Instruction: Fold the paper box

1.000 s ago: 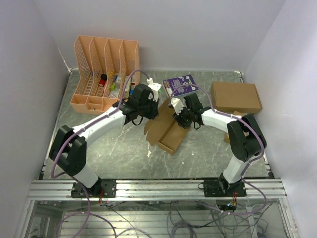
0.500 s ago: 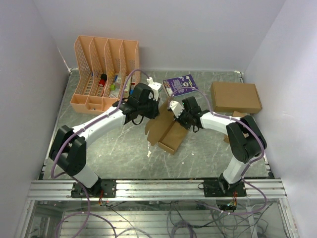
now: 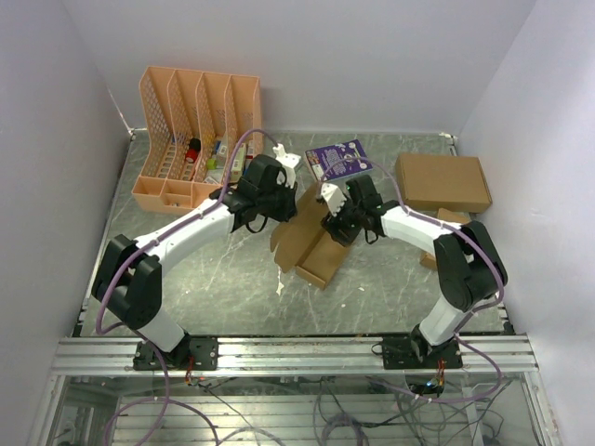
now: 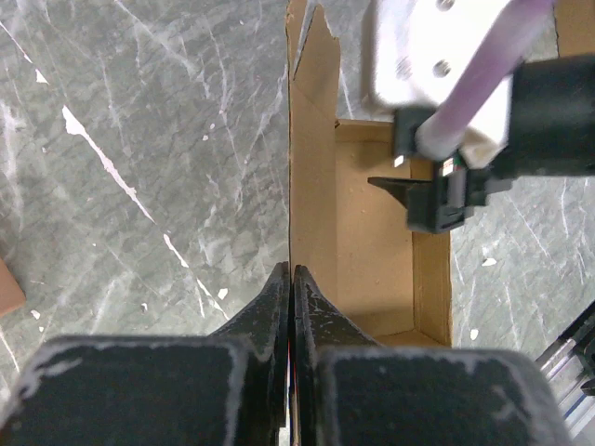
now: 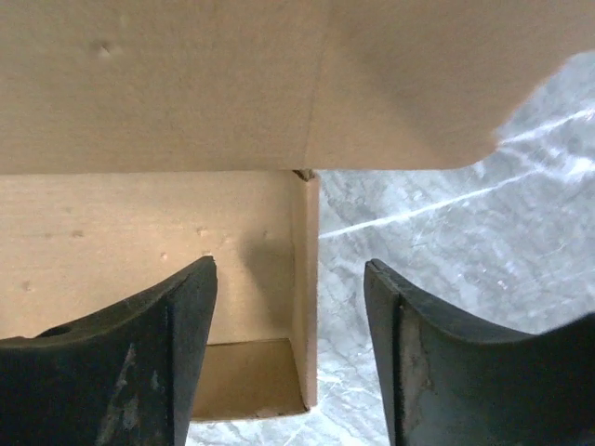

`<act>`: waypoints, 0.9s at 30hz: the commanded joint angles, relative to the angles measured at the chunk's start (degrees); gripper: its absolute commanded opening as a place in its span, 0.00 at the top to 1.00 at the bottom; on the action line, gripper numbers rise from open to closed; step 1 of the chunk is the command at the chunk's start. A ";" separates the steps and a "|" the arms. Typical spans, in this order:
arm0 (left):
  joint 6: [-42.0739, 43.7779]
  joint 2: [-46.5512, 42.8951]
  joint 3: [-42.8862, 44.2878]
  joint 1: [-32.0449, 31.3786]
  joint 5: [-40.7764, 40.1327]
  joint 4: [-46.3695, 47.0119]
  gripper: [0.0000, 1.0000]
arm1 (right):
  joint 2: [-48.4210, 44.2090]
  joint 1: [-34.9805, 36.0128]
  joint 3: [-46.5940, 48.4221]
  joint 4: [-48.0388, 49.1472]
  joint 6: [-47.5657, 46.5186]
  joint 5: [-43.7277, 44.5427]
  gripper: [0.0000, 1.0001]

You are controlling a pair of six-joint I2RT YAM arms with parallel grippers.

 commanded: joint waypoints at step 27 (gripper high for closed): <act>-25.07 -40.19 -31.97 21.24 -16.86 0.18 0.02 | -16.91 -20.27 -0.68 -2.62 10.00 -65.09 0.01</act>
